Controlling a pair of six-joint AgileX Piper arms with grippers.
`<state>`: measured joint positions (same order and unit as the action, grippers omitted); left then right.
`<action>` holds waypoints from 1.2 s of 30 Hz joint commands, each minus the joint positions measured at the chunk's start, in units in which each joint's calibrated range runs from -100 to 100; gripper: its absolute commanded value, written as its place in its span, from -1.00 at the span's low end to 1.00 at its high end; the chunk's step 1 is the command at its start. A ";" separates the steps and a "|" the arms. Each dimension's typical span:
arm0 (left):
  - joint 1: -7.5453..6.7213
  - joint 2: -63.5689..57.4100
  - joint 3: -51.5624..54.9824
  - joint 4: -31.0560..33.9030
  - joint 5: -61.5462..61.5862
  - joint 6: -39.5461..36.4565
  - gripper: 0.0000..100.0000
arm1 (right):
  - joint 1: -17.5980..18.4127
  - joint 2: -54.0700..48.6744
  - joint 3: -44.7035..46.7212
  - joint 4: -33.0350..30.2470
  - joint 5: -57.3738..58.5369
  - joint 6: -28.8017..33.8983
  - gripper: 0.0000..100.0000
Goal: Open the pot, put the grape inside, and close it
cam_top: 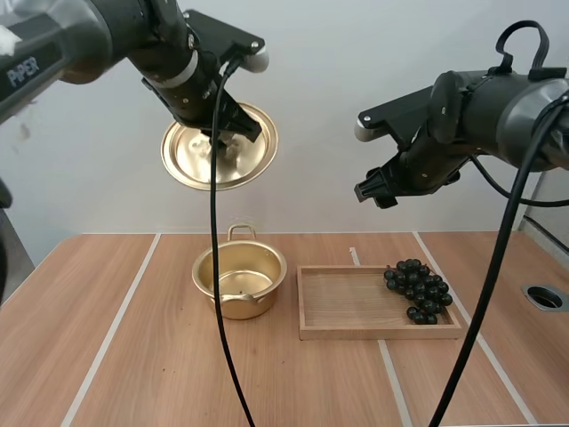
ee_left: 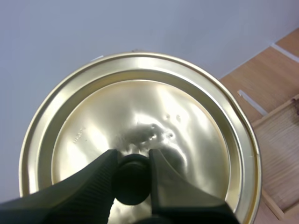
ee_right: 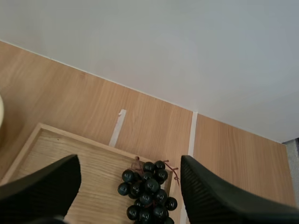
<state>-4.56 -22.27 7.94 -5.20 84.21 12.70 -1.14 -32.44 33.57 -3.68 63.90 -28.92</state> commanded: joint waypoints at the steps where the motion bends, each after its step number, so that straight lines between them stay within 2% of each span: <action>1: -0.10 -3.60 -2.00 -0.25 0.55 -0.52 -1.00 | -0.84 2.39 -0.52 -1.65 0.54 0.26 1.00; 8: -0.10 -9.06 -2.95 -0.25 0.55 -0.52 -1.00 | -2.49 6.30 -0.52 -1.65 3.37 1.22 1.00; 17: -0.10 -11.80 -2.95 -0.36 0.61 -0.65 -1.00 | -2.49 7.85 -0.52 -2.10 3.58 2.07 1.00; 28: -0.10 -12.71 -2.95 -0.85 1.10 -1.62 -1.00 | -2.50 16.88 -0.52 -2.75 3.40 2.65 1.00; 36: -0.10 -12.71 -2.95 -0.96 1.10 -2.04 -1.00 | -4.95 21.88 -0.52 -4.12 1.19 3.20 1.00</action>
<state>-4.56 -34.38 5.61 -5.20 86.60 11.34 -5.28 -10.84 33.41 -7.09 66.11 -26.08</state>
